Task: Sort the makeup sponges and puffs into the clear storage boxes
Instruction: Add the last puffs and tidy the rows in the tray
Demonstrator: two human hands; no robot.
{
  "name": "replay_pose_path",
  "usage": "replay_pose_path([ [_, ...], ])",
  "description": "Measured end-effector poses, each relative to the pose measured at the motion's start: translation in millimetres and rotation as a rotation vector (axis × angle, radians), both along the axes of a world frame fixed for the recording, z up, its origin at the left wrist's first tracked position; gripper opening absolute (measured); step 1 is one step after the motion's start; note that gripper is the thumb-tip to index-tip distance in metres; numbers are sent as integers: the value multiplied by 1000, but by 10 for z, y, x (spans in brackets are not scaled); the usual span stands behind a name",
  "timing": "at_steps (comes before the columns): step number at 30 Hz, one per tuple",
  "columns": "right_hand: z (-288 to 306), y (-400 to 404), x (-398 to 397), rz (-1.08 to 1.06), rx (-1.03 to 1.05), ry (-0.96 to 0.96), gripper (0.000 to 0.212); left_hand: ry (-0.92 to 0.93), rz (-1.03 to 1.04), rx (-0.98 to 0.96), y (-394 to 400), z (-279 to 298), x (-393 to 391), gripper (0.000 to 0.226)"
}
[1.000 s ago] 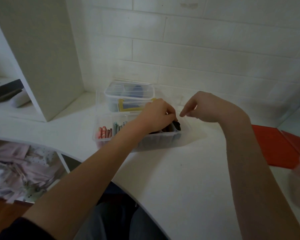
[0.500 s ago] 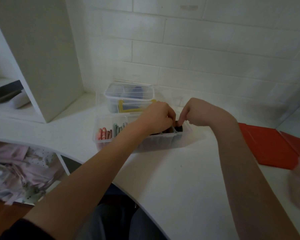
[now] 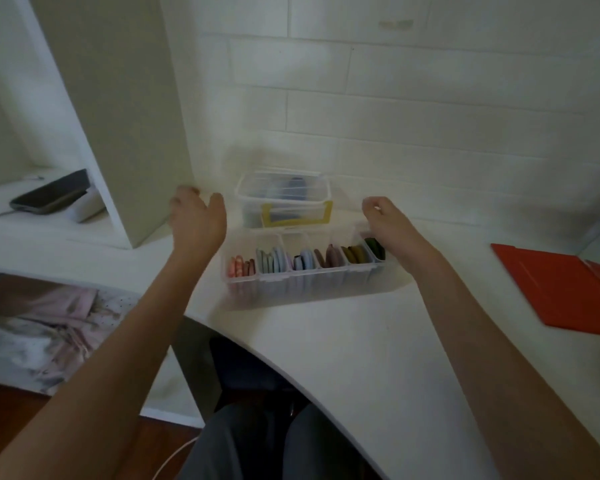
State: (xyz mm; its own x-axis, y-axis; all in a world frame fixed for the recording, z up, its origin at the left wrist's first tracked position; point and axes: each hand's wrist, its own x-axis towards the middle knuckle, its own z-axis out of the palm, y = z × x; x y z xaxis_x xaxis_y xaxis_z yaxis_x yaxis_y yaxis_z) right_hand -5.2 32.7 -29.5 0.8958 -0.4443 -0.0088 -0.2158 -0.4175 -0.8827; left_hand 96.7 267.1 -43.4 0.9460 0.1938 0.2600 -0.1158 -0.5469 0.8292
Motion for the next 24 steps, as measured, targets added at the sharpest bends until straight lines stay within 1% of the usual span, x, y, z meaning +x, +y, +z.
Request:
replay_pose_path([
  [1,3,9,3,-2,33,19,45,143,-33,-104,-8,-70,13,44],
  [2,7,12,4,-12,68,29,48,258,-122,-251,-36,-126,13,47],
  [3,6,6,2,-22,97,31,48,334,-243,-425,-71,-159,-7,49],
  [4,4,-4,-12,-32,135,24,48,369,-347,-588,-92,-188,-26,52],
  [5,-9,-26,-20,-38,188,0,48,362,-409,-708,-99,-203,-57,56],
  [6,-19,-40,-36,-37,260,-44,47,326,-422,-781,-98,-209,-65,59],
  [8,-57,-78,-67,-30,417,-178,47,283,-425,-849,-100,-200,-66,66],
  [10,-79,-120,-87,-48,505,-309,51,269,-459,-887,-105,-236,-82,74],
  [11,-79,-138,-100,-84,543,-357,56,283,-483,-954,-106,-258,-116,76],
  [13,-66,-187,-134,-139,630,-378,68,369,-557,-1224,-81,-320,-165,75],
  [14,-52,-216,-163,-130,645,-378,72,388,-576,-1308,-53,-340,-166,74],
  [15,-34,-250,-191,-113,618,-353,72,387,-593,-1310,-32,-344,-167,73],
  [16,0,-268,-233,-92,532,-296,68,381,-600,-1277,-25,-318,-183,72],
  [17,25,-278,-268,-69,378,-223,60,386,-635,-1215,-30,-278,-210,68],
  [18,43,-261,-294,-45,205,-160,49,407,-661,-1127,-44,-233,-243,58],
  [19,37,-244,-300,-18,46,-126,37,423,-691,-1038,-54,-204,-271,41],
  [20,15,-213,-288,10,-85,-102,27,422,-727,-945,-67,-193,-291,23],
  [21,-25,-177,-266,30,-201,-75,21,403,-759,-855,-68,-185,-306,10],
  [22,-70,-138,-248,34,-309,-52,21,375,-787,-756,-49,-190,-296,10],
  [24,-142,-97,-229,-17,-501,-22,16,372,-787,-578,19,-203,-253,20],
])
